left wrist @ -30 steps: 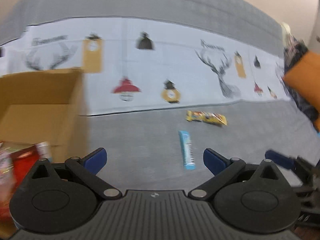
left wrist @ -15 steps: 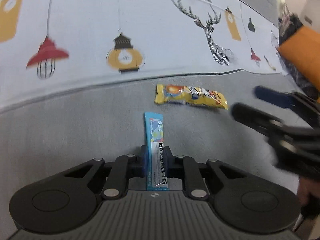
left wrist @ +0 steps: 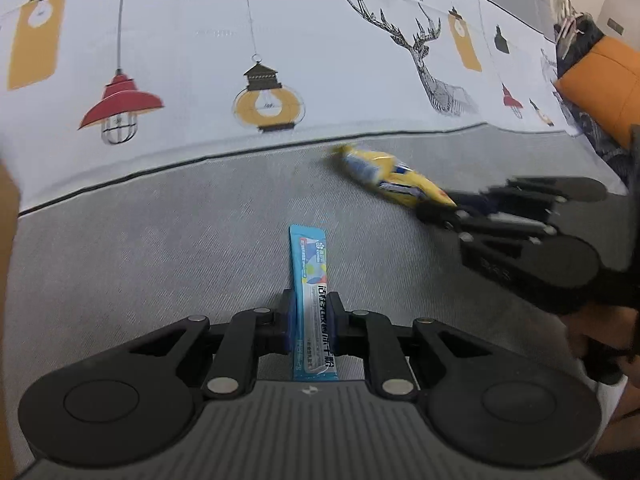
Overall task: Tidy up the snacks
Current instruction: 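Grasp the blue stick snack with the left tool while the right tool grasps the yellow cow-print bar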
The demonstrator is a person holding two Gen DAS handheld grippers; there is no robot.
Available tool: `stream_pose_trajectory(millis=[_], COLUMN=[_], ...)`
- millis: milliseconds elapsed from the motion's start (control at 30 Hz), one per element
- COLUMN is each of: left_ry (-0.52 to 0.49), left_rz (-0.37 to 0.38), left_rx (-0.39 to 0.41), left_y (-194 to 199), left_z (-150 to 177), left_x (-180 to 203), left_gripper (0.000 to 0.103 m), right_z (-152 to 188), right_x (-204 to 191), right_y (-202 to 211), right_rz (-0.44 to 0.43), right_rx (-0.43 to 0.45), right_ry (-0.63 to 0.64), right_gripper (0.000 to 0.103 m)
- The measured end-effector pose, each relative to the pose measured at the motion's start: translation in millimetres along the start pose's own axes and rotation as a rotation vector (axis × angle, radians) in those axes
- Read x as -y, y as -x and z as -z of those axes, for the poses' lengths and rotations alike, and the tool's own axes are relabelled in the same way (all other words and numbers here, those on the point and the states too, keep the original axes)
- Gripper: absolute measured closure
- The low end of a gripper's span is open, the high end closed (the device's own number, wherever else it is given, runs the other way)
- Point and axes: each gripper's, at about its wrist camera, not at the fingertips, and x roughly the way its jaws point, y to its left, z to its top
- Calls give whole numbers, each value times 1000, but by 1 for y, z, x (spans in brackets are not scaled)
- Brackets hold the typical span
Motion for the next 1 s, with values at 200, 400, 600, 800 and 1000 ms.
stream_pose_trajectory(millis=[200, 400, 600, 800, 1000], left_ry=[52, 69, 2, 17, 5], left_rz=[-20, -56, -78, -55, 8], left_rx=[-58, -51, -13, -52, -60], left_y=[35, 58, 51, 41, 45], left_z=[30, 58, 57, 40, 37], left_x=[-18, -29, -21, -25, -21], left_gripper=[86, 83, 77, 90, 90], right_z=[22, 41, 33, 17, 11], right_x=[-43, -98, -108, -99, -93], right_y=[60, 97, 66, 42, 54], right_rz=[12, -7, -21, -94, -108], right_rx=[-154, -178, -126, -147, -133], right_ry=[-39, -85, -18, -82, -173], right_gripper=[90, 90, 57, 86, 86])
